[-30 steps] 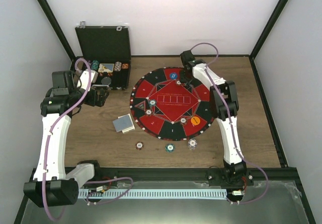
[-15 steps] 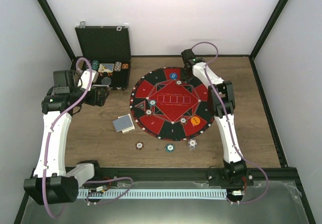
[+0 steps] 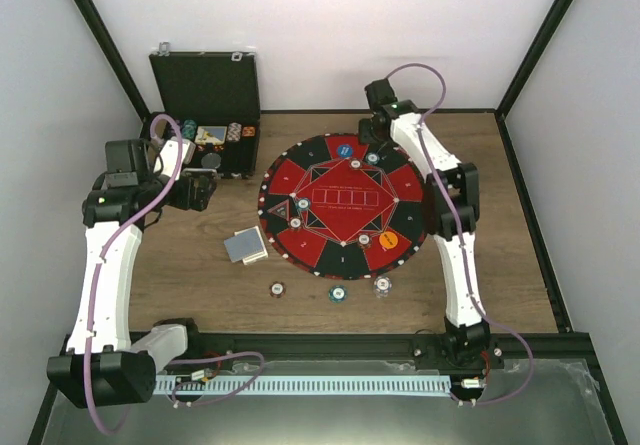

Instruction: Distribute texas hold em gaming equipment

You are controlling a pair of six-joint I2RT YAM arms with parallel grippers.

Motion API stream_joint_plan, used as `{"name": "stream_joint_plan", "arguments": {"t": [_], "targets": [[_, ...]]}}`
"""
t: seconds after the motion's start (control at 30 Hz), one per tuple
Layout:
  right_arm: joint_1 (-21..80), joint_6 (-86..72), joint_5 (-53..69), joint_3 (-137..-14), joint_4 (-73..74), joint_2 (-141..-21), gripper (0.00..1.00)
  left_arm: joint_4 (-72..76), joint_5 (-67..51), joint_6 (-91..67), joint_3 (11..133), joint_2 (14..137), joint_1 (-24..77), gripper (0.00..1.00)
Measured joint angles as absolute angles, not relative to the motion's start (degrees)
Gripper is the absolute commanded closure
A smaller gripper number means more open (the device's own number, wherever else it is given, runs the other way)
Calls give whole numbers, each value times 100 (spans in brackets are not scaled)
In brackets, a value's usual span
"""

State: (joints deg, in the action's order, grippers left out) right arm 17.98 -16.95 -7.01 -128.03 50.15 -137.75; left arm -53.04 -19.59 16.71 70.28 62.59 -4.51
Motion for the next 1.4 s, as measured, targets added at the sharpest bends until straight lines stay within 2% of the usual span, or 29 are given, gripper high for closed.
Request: {"name": "stream_joint_plan", "arguments": {"t": [0.07, 0.2, 0.43, 0.57, 0.83, 1.07, 1.27, 1.4], "targets": [[1857, -1717, -714, -12481, 4956, -13329, 31, -5306, -1959, 1660, 7028, 6248, -451, 0], [2303, -1796, -851, -10973, 4619, -11878, 22, -5312, -1970, 1627, 7028, 6237, -451, 0], [4405, -2397, -878, -7793, 3898, -9631, 14, -5323, -2025, 1529, 7024, 6200, -451, 0], [5430, -2993, -864, -6611, 3850, -9212, 11, -5325, -2060, 1522, 6995, 6154, -451, 0], [6392, -3970, -794, -5489, 3861, -9074, 10, -5325, -2110, 1525, 6995, 6093, -451, 0], [6539, -4329, -705, -5098, 3774, -9065, 15, -5328, -2132, 1522, 6995, 6090, -451, 0], [6683, -4449, -646, -5063, 3605, -9260, 32, -5328, -2154, 1522, 6995, 6090, -454, 0], [6696, -4466, -698, -5105, 3557, -9319, 40, -5330, -2174, 1522, 6995, 6090, -451, 0]]}}
